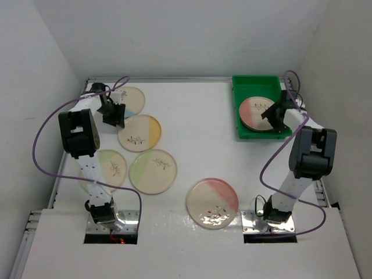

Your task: Place the plates into the plastic bin on the countertop

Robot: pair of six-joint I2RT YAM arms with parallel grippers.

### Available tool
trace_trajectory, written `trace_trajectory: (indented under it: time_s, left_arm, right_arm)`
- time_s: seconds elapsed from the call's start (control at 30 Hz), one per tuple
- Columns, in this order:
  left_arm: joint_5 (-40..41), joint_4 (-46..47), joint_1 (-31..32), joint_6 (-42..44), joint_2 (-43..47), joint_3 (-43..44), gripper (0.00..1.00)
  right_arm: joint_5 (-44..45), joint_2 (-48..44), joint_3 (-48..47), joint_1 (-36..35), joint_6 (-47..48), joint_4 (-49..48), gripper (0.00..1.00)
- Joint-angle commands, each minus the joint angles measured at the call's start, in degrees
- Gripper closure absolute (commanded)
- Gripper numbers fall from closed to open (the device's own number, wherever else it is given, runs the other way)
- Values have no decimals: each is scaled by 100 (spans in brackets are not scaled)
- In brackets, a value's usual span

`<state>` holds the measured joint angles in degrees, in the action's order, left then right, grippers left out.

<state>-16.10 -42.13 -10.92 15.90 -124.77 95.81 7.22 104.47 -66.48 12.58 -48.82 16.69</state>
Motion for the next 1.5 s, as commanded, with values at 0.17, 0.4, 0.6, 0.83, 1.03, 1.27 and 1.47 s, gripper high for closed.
trace_trajectory:
  time_s: [0.17, 0.4, 0.6, 0.83, 1.03, 1.27, 1.47]
  left_arm:
    - [-236, -489, 133, -17, -539, 131, 65]
    - [-1026, -621, 485, 229, -409, 438, 100]
    - [-1212, -621, 1108, 396, 294, 1027, 100]
    - [-1212, -349, 1724, 695, 735, 1028, 100]
    - [-1264, -164, 1979, 695, 594, 966, 100]
    - [-1159, 100, 2032, 590, 331, 966, 100]
    - [-931, 152, 2032, 590, 41, 1019, 100]
  right_arm:
    - [938, -900, -383, -676, 1110, 389, 29]
    - [-702, -1201, -93, -2116, 2724, -525, 10]
    - [-3138, 430, -1564, -3338, 3318, -1, 10]
    - [-3877, 2435, -2931, -3429, 2344, -296, 10]
    - [-4368, 3009, -2950, -3411, 1684, -973, 14]
    - [-5563, 3010, -2310, -3508, 1007, -1992, 58]
    - [-5776, 2650, -2141, -3473, 1041, -2082, 88]
